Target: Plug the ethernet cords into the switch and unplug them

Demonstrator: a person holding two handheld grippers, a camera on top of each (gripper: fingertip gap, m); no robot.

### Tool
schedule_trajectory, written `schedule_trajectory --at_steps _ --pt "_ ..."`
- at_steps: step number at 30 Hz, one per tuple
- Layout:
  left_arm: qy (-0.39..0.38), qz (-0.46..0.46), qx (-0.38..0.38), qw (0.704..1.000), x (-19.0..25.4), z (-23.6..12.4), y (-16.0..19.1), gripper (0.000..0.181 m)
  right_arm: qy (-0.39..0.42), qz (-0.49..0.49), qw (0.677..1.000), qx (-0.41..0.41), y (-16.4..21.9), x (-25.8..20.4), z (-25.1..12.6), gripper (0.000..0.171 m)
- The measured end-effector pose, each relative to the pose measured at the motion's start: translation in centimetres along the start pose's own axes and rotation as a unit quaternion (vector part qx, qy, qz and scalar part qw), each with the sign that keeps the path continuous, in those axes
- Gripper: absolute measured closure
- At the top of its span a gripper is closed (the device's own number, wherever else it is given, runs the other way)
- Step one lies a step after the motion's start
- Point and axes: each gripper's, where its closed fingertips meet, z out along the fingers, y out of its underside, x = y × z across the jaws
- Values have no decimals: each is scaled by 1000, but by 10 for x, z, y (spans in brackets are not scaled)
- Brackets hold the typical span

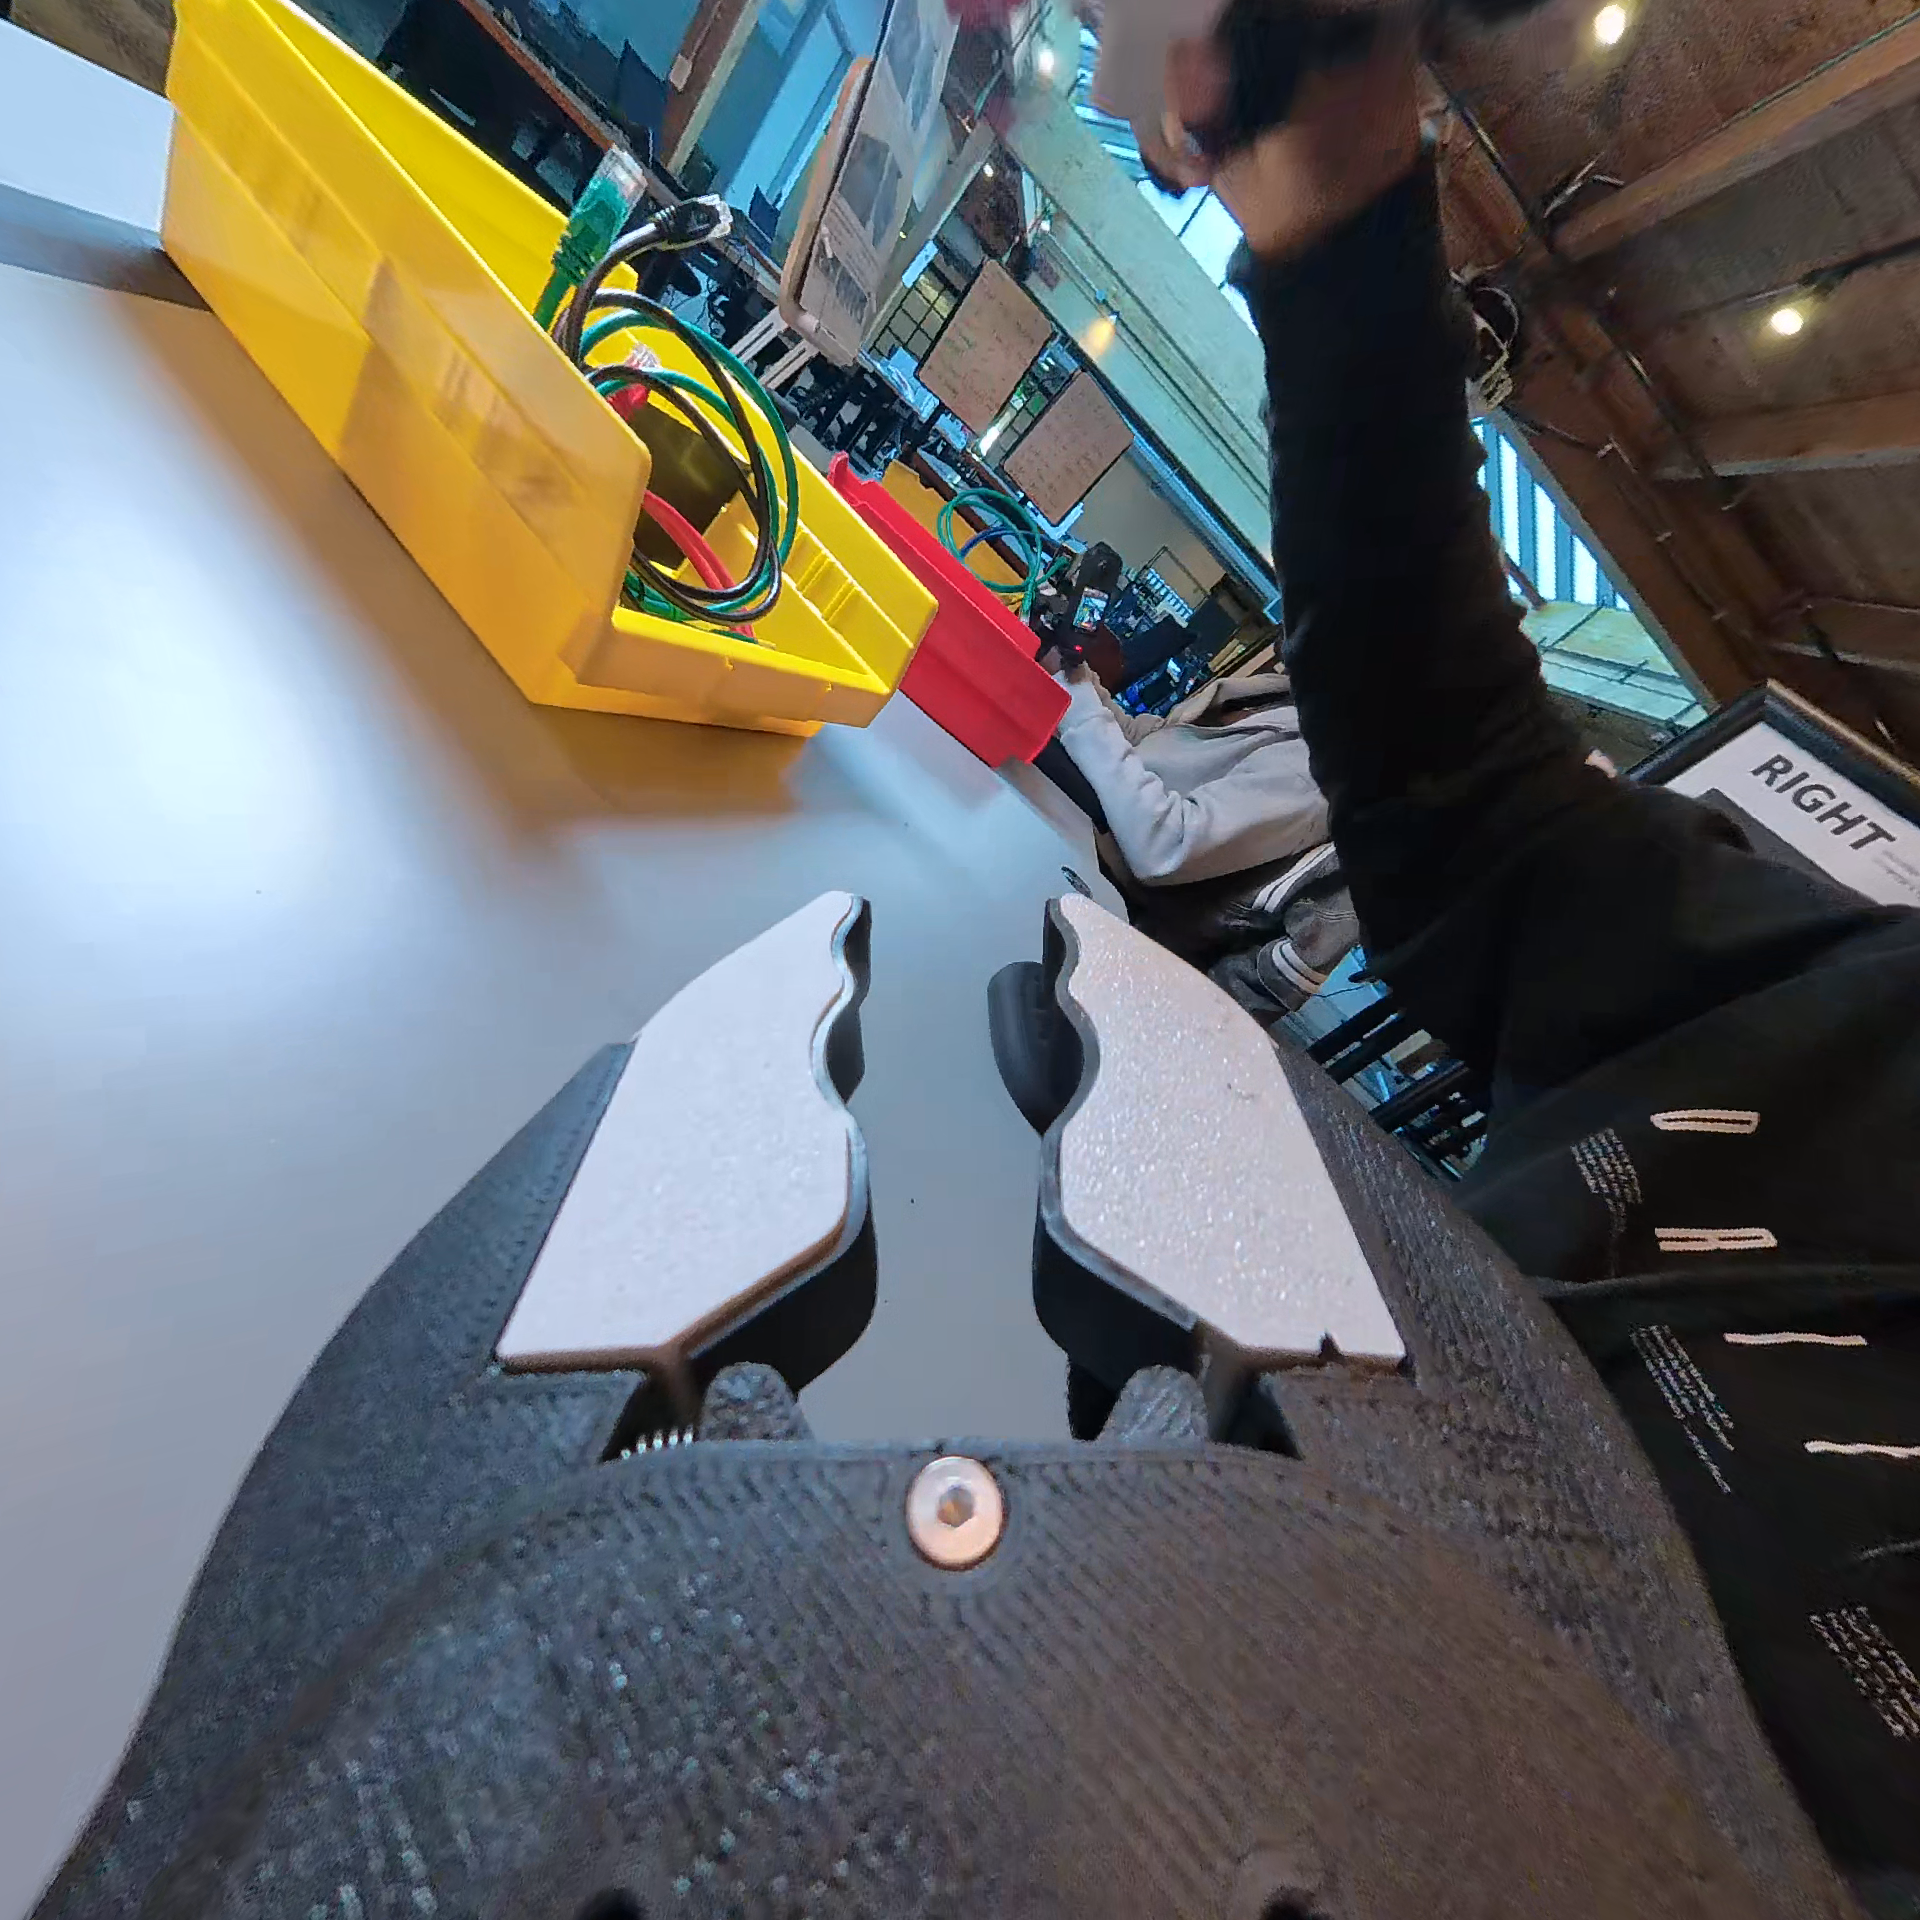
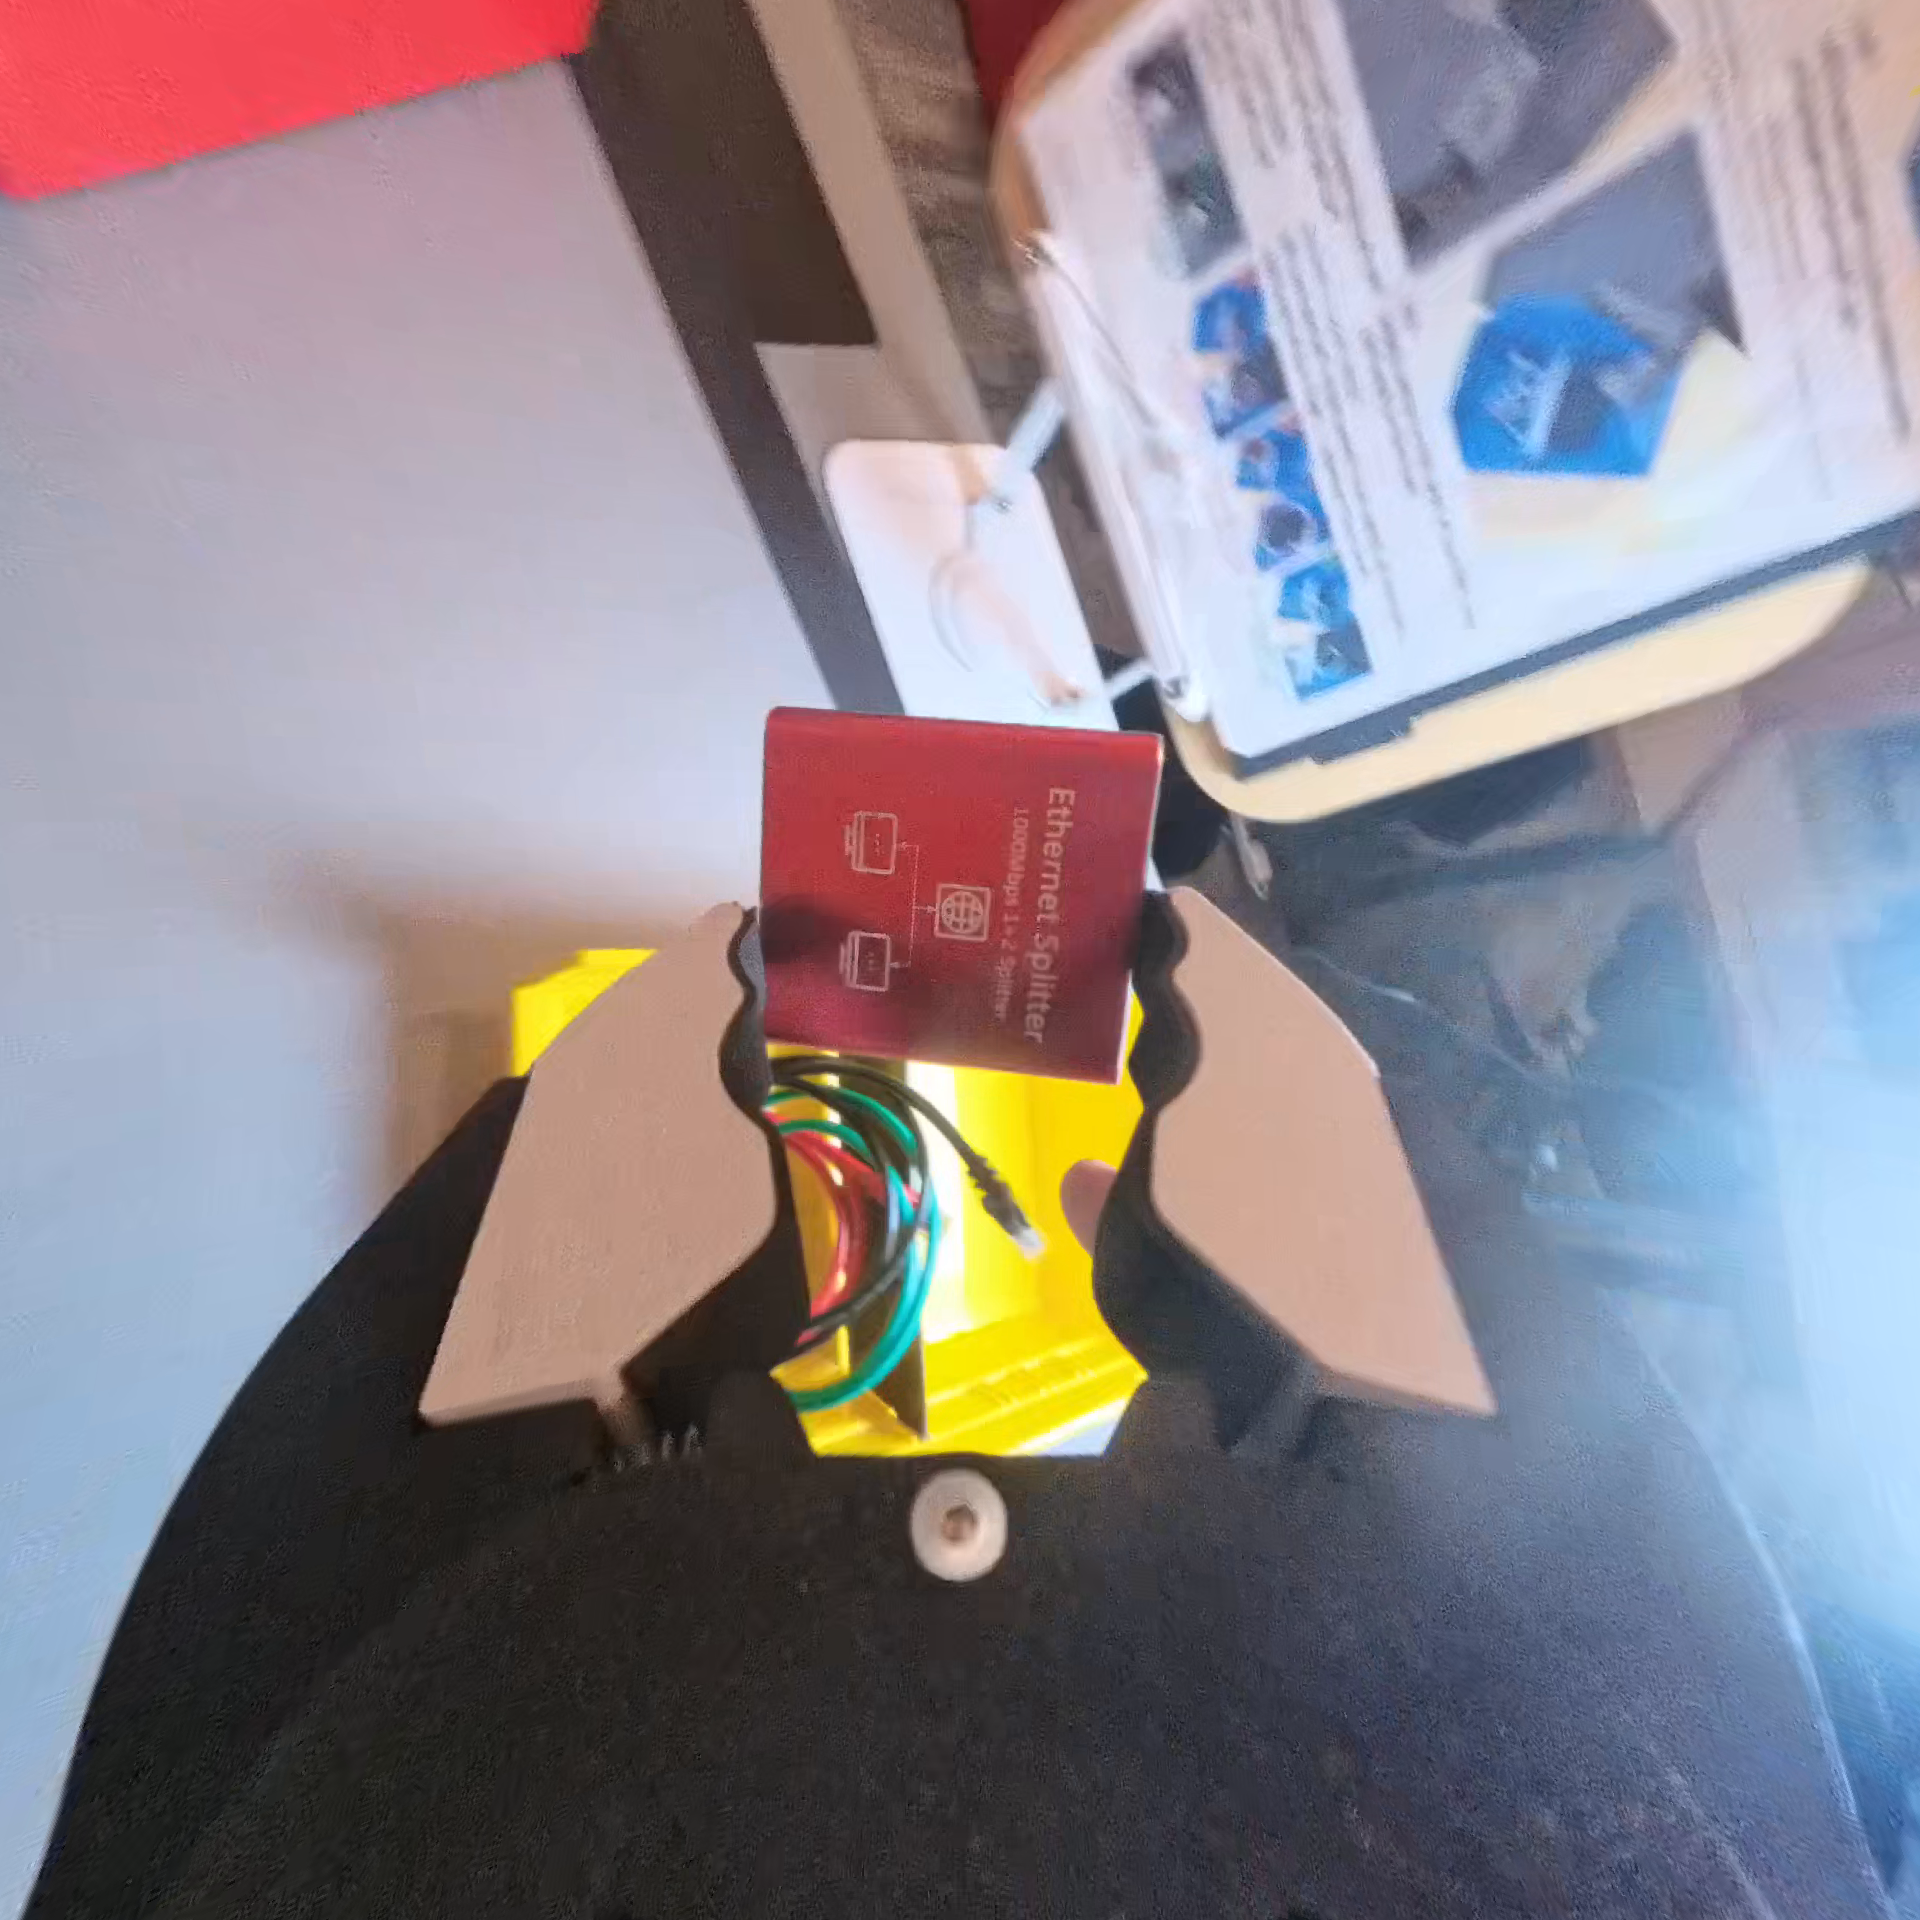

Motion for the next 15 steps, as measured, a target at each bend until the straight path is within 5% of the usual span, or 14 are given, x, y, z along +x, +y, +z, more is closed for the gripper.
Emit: schedule_trajectory --at_steps 6,15 --pt "-13 26 -3 1000 -2 1 2 150 44 185 975 -116 113 103 34 102" --pt "-126 161 18 979 -19 -8 -11 149 -12 362 908 -212 237 70 116 102"
